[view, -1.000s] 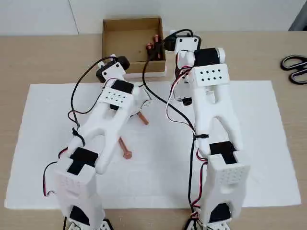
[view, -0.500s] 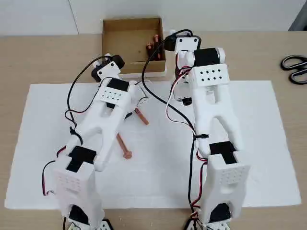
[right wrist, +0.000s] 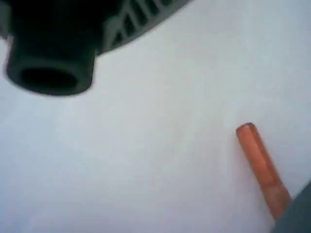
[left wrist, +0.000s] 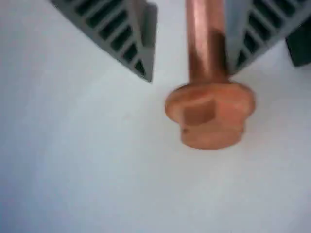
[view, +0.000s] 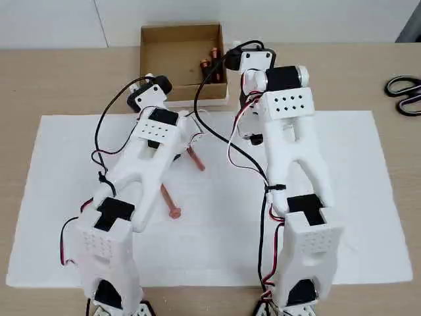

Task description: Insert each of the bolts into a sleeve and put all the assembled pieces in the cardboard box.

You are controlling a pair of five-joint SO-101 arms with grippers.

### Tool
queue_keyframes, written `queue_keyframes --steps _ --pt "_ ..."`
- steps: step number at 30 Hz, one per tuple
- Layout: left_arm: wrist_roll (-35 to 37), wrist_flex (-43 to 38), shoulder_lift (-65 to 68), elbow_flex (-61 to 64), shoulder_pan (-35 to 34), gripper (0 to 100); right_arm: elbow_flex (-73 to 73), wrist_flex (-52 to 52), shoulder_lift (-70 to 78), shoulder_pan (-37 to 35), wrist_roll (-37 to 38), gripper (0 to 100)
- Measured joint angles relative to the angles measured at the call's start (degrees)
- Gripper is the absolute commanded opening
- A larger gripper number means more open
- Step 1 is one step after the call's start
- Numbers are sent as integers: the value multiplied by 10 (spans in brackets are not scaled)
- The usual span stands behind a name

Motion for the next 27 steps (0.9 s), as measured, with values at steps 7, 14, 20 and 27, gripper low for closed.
queue_keyframes --steps 7,14,20,27 --pt "0 -4 3 -1 0 4 0 0 0 0 0 3" --pt "0 -12 4 -1 0 9 0 0 0 0 0 3" --pt "0 -12 4 -1 0 12 0 0 0 0 0 3" --pt "0 -12 4 -1 0 64 0 0 0 0 0 3"
